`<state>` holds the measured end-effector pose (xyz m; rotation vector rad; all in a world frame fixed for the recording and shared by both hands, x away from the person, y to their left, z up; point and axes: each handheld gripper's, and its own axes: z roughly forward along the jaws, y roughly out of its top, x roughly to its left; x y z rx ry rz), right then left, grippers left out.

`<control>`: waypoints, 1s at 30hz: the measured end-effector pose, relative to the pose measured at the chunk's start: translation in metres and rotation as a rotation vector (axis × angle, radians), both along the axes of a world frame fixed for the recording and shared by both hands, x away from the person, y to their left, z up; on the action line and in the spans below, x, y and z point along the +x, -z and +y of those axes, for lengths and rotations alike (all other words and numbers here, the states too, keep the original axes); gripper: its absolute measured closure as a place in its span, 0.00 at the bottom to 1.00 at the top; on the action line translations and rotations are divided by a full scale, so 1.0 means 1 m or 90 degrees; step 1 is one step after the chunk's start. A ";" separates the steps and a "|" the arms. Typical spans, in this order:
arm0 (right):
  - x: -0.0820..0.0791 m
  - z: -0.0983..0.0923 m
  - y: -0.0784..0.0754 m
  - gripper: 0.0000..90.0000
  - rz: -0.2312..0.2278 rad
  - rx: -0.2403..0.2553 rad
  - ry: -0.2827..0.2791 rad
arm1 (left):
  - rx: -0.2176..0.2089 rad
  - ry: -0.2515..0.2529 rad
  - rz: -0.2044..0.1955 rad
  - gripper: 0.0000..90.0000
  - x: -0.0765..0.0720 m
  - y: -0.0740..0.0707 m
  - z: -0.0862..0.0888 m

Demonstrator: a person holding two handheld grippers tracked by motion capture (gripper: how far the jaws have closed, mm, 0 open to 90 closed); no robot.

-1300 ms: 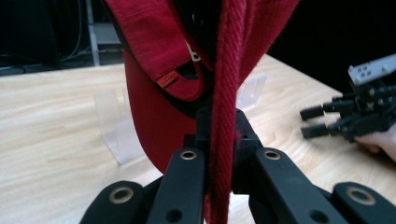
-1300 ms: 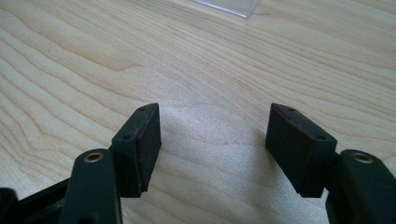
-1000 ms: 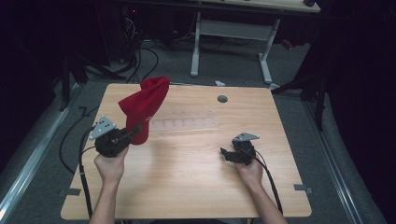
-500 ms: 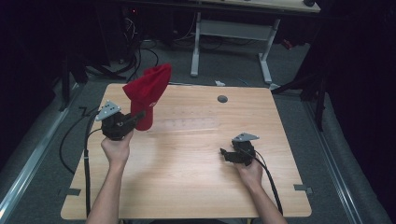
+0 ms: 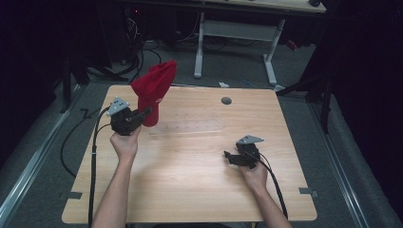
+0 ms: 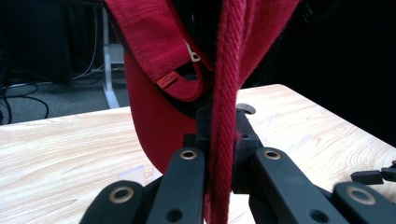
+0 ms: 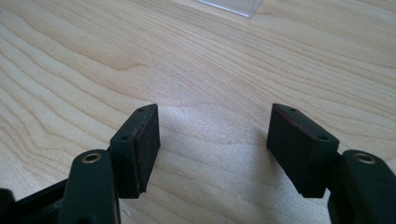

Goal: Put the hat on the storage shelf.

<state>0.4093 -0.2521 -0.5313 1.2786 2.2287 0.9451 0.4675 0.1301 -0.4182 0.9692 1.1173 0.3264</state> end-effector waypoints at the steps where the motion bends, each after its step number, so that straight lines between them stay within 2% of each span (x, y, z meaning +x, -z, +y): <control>1: 0.000 0.000 0.000 0.39 0.000 0.000 0.000 | 0.002 -0.001 0.001 0.95 0.002 0.001 0.000; 5: 0.000 0.000 0.000 0.39 -0.001 -0.001 -0.002 | 0.005 -0.007 0.009 0.95 0.007 0.007 -0.001; 10: -0.001 0.000 0.000 0.39 -0.001 0.000 -0.004 | 0.035 -0.005 0.005 0.95 0.007 0.013 -0.006; 16: -0.002 0.001 0.000 0.38 -0.003 -0.005 -0.004 | 0.031 -0.002 -0.001 0.95 0.008 0.015 -0.007; 21: -0.003 0.001 0.000 0.38 0.001 -0.002 -0.003 | 0.006 -0.002 0.008 0.95 0.010 0.018 0.004; 24: -0.003 0.001 0.000 0.38 0.001 -0.002 -0.003 | 0.004 -0.002 0.015 0.94 0.012 0.021 0.007; 30: -0.004 0.002 0.000 0.38 -0.001 -0.003 -0.005 | 0.007 -0.007 0.012 0.94 0.010 0.025 0.006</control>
